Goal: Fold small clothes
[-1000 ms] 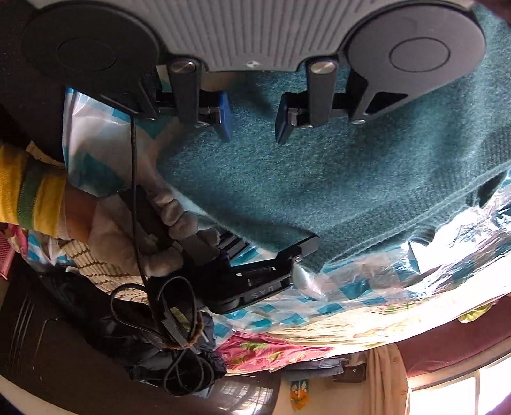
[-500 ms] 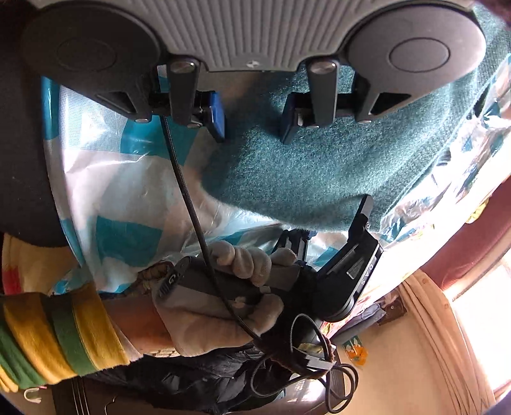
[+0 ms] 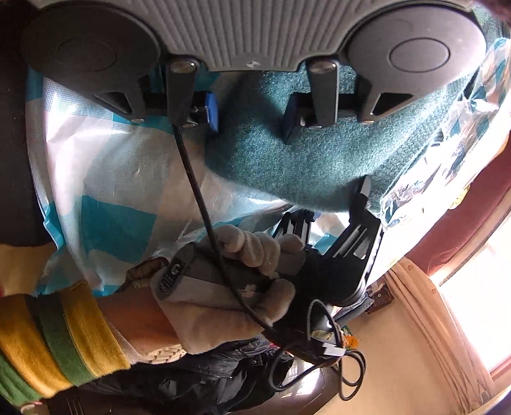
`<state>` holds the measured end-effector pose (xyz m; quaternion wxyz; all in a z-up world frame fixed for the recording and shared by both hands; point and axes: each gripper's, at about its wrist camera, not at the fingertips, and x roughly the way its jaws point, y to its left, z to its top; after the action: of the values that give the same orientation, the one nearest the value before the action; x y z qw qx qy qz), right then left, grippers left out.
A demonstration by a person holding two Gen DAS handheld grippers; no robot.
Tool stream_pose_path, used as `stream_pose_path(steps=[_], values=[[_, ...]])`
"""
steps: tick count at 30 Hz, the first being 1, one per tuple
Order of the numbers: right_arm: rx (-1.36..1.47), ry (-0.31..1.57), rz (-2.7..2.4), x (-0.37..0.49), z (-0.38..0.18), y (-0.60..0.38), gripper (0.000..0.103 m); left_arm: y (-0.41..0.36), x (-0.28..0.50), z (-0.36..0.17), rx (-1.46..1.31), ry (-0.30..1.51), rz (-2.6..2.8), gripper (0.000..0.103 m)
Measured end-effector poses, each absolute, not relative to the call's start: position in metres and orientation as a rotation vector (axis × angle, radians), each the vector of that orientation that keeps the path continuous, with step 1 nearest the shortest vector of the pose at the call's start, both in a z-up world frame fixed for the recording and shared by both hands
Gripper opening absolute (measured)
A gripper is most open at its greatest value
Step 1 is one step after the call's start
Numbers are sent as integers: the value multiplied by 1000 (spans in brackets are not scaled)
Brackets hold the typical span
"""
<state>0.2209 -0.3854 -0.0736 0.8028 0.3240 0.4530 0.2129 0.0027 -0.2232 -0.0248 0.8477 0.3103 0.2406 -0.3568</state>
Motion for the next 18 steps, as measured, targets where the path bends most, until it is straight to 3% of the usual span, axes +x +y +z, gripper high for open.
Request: stream_pose_path(steps=[3,9,18], values=[[713,950,454,213,-67,-385,28,-211,10,-8,560,547,-753,30],[742,911,426,205,-45,-379,25,-171,30,25,264,631,-744,26],[805,1008,354,205,-68,-380,39,-166,36,8,190,692,-804,26]])
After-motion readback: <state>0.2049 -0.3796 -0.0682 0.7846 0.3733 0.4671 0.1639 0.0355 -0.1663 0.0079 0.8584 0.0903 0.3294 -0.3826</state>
